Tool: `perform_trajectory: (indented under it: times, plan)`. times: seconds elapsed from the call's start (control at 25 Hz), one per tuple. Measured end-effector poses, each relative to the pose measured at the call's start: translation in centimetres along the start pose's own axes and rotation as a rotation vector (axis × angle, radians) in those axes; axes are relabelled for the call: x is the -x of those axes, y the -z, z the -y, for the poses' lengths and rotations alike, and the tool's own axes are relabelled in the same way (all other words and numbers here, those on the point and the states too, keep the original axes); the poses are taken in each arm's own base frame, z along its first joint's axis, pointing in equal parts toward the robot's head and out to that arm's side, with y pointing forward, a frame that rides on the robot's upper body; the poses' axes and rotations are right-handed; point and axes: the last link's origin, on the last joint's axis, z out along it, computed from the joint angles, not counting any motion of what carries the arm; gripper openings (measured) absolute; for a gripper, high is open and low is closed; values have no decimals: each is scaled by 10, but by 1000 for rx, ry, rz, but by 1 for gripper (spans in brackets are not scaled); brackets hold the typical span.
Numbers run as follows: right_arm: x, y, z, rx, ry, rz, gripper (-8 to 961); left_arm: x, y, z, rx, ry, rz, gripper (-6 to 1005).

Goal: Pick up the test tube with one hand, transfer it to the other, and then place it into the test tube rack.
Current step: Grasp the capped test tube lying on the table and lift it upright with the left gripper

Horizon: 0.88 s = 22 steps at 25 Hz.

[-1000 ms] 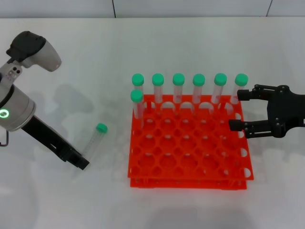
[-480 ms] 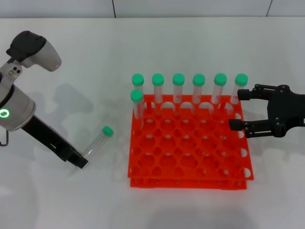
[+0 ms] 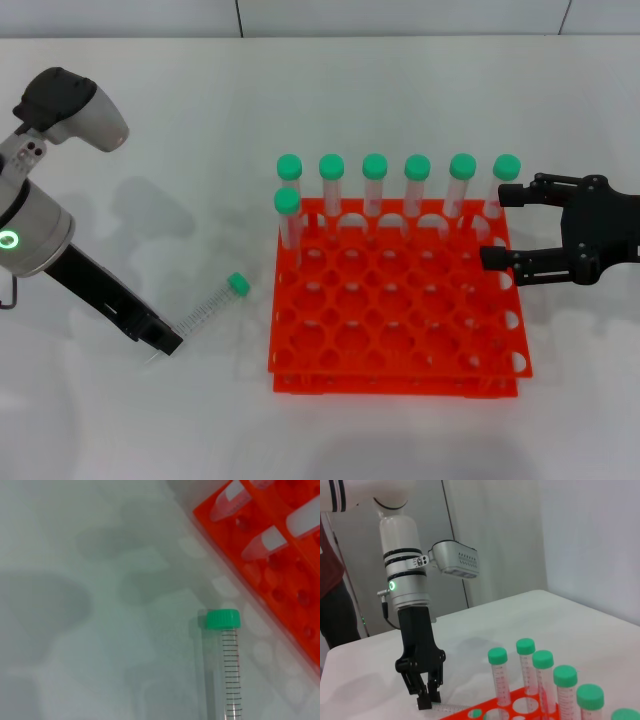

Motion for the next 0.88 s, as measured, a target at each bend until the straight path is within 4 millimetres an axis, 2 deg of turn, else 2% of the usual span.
perform_trajectory:
  times: [0.48,0.88]
  plan:
    - [0,0,0,-1,8,4,832,0,0,1,-13,-2,13,185]
    - [0,0,0,-2,8,7,826,0,0,3,-28,4,11,185]
